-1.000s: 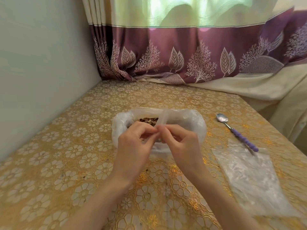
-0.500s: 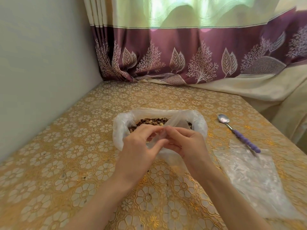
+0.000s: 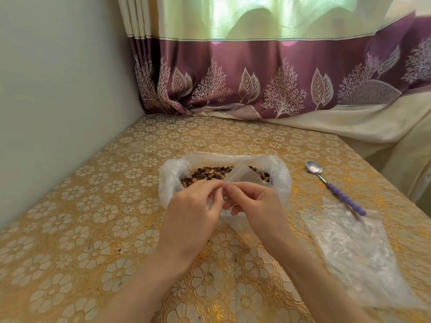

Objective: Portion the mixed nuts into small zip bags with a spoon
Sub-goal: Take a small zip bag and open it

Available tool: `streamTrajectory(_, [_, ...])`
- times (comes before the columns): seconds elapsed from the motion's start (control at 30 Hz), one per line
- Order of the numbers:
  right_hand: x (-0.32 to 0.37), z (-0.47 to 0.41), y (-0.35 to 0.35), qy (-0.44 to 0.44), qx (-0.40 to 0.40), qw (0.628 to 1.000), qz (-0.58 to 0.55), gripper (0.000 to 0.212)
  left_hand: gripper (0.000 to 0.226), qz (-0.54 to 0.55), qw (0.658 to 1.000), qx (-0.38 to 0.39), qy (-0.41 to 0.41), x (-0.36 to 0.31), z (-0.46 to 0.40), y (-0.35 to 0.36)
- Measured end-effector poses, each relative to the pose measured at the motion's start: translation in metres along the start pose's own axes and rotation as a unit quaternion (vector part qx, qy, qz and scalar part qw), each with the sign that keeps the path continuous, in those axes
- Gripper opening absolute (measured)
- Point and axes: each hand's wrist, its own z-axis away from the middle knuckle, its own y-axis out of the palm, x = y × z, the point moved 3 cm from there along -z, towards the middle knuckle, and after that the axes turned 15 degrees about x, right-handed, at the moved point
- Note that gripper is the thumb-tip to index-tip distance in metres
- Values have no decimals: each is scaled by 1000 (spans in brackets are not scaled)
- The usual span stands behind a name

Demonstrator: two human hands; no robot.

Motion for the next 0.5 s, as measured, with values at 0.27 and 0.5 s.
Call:
streamTrajectory(0.27, [4, 2, 5, -28, 0, 998, 57, 20, 16, -50, 998, 23, 15, -3, -1, -1])
streamTrajectory(0.5, [3, 3, 7, -44, -18, 989, 137, 17, 12, 32, 999, 32, -4, 6, -5, -4])
